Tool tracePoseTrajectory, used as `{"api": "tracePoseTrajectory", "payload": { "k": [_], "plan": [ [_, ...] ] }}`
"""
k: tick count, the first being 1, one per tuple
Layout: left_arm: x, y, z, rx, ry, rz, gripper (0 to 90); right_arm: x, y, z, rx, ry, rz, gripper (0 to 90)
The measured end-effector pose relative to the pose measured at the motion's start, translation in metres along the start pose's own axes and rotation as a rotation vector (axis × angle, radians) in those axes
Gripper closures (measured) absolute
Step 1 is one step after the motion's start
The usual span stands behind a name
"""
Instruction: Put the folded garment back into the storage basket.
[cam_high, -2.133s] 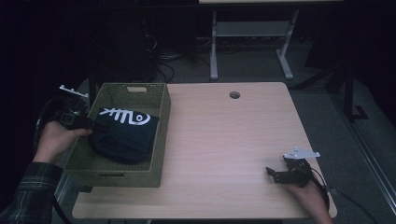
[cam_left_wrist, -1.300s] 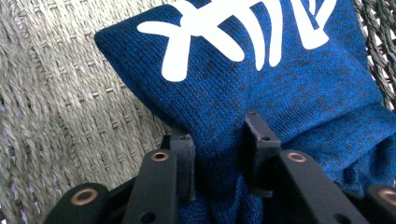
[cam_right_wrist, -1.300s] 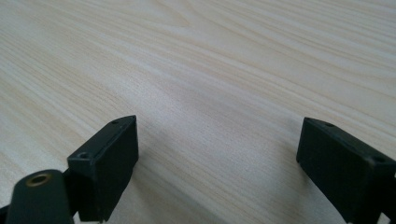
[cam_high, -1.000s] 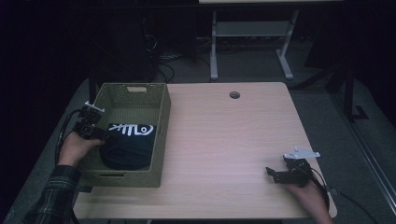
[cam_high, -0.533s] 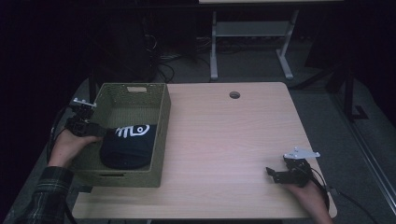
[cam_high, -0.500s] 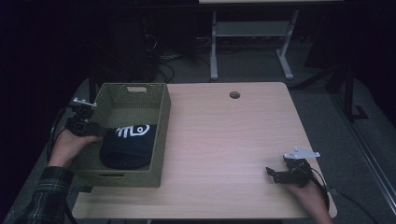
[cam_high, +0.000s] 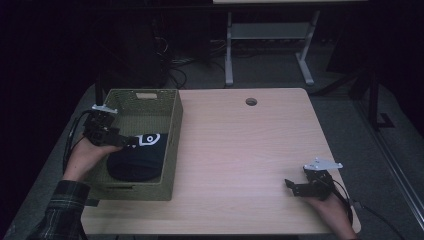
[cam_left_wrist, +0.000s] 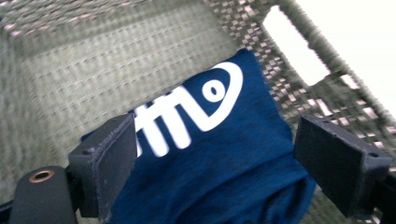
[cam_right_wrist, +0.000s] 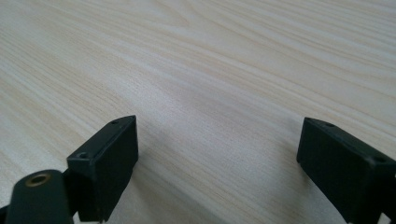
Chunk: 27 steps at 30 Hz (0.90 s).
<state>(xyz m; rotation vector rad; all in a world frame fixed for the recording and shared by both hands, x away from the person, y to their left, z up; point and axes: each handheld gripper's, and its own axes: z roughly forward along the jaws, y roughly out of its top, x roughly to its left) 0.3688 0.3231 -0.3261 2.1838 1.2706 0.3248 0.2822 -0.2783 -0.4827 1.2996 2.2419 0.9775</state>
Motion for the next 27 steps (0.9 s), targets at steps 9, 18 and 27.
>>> {"api": "tracePoseTrajectory", "payload": {
  "k": [9, 18, 27],
  "plan": [
    [-0.037, 0.018, 0.003, -0.039, -0.051, 0.074, 13.7, 0.0, 0.0, 0.0, 0.0, 0.0, 0.0, 12.2],
    [-0.08, 0.036, 0.015, -0.073, -0.116, 0.142, 13.9, 0.0, 0.0, 0.0, 0.003, 0.004, -0.004, 11.2],
    [-0.119, 0.05, 0.034, -0.086, -0.151, 0.204, 14.1, 0.0, 0.0, 0.0, 0.006, 0.006, -0.005, 10.6]
  ]
}}
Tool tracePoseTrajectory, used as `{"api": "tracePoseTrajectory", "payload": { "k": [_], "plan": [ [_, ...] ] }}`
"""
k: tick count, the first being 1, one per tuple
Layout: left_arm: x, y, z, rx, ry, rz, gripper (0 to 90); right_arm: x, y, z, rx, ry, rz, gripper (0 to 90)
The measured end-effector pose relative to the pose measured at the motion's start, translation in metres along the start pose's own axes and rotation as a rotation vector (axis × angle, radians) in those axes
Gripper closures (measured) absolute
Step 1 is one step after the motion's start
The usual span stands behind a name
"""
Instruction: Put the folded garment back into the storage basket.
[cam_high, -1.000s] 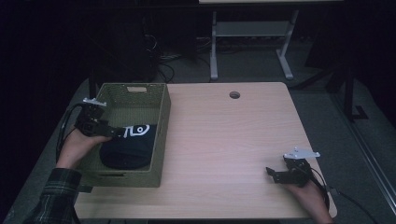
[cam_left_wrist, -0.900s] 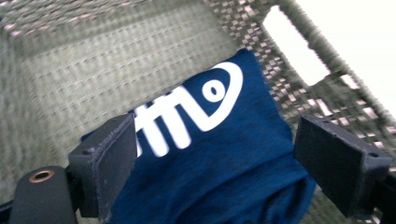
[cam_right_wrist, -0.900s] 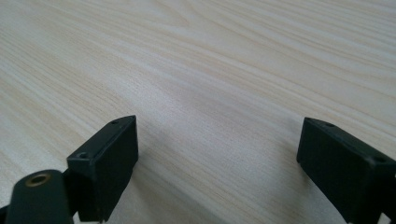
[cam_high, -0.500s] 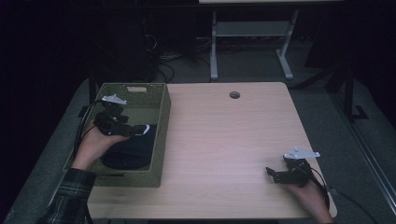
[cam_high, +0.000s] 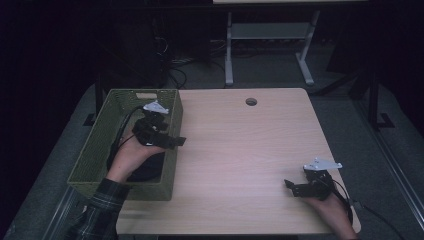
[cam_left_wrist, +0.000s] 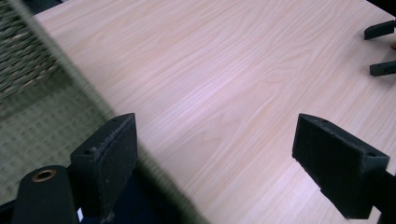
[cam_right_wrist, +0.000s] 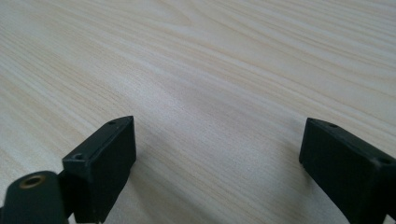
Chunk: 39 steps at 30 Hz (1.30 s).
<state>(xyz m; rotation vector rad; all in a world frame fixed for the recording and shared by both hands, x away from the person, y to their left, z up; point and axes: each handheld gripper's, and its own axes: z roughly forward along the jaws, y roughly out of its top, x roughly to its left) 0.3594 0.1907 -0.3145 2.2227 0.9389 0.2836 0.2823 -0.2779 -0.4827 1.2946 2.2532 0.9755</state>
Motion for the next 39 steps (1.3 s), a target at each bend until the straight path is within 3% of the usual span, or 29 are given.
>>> {"api": "tracePoseTrajectory", "payload": {
  "k": [7, 18, 25, 32, 39],
  "plan": [
    [-0.019, 0.006, 0.019, -0.009, -0.043, 0.025, 14.1, 0.0, 0.0, 0.0, 0.0, -0.001, -0.001, 10.6],
    [-0.046, 0.003, 0.044, -0.039, -0.077, 0.062, 14.1, 0.0, 0.0, 0.0, 0.0, 0.0, -0.001, 10.6],
    [-0.065, -0.006, 0.061, -0.066, -0.106, 0.067, 14.1, 0.0, 0.0, 0.0, 0.0, 0.0, 0.0, 10.6],
    [-0.079, -0.022, 0.084, -0.019, -0.11, 0.095, 14.1, 0.0, 0.0, 0.0, 0.0, 0.0, 0.0, 10.6],
    [-0.089, -0.038, 0.106, -0.004, -0.113, 0.116, 14.1, 0.0, 0.0, 0.0, 0.001, 0.0, -0.002, 10.6]
  ]
}}
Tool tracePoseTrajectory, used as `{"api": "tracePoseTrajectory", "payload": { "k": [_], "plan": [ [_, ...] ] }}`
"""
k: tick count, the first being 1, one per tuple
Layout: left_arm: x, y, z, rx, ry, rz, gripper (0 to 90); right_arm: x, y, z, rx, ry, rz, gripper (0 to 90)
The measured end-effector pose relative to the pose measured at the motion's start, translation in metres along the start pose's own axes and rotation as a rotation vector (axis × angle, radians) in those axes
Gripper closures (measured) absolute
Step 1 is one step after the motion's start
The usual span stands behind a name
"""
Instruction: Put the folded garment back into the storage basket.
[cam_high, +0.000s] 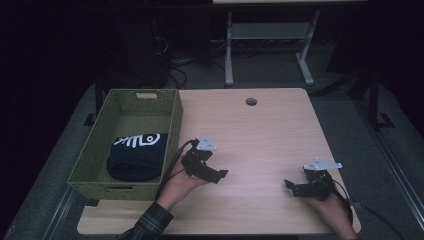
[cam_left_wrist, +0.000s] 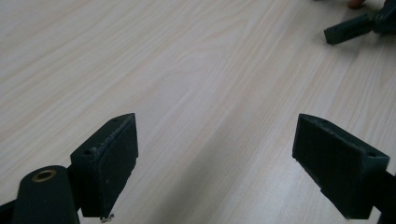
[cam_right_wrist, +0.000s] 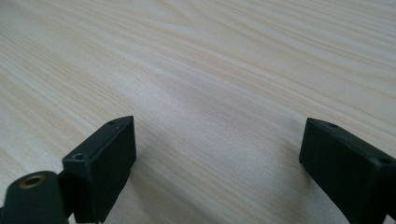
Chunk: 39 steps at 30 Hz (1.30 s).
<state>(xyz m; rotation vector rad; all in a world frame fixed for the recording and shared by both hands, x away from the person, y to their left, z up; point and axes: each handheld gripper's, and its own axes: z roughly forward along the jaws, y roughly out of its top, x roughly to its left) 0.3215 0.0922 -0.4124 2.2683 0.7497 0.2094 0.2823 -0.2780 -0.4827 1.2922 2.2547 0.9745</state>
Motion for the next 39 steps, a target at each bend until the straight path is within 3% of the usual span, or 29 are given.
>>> {"api": "tracePoseTrajectory", "payload": {
  "k": [6, 18, 23, 28, 39],
  "plan": [
    [-0.002, -0.014, 0.017, 0.012, -0.003, -0.003, 14.0, 0.0, 0.0, 0.0, 0.0, 0.0, -0.001, 10.6],
    [-0.005, -0.032, 0.042, 0.026, 0.045, 0.023, 13.0, 0.0, 0.0, 0.0, 0.0, 0.0, 0.0, 10.6],
    [-0.004, -0.038, 0.047, 0.022, 0.059, 0.023, 12.9, 0.0, 0.0, 0.0, 0.0, 0.0, 0.0, 10.6],
    [-0.004, -0.044, 0.05, -0.039, 0.068, 0.034, 12.8, 0.0, 0.0, 0.0, 0.0, 0.0, 0.0, 10.5],
    [-0.005, -0.044, 0.05, -0.042, 0.067, 0.031, 12.9, 0.0, 0.0, 0.0, 0.001, 0.0, 0.003, 10.4]
  ]
}}
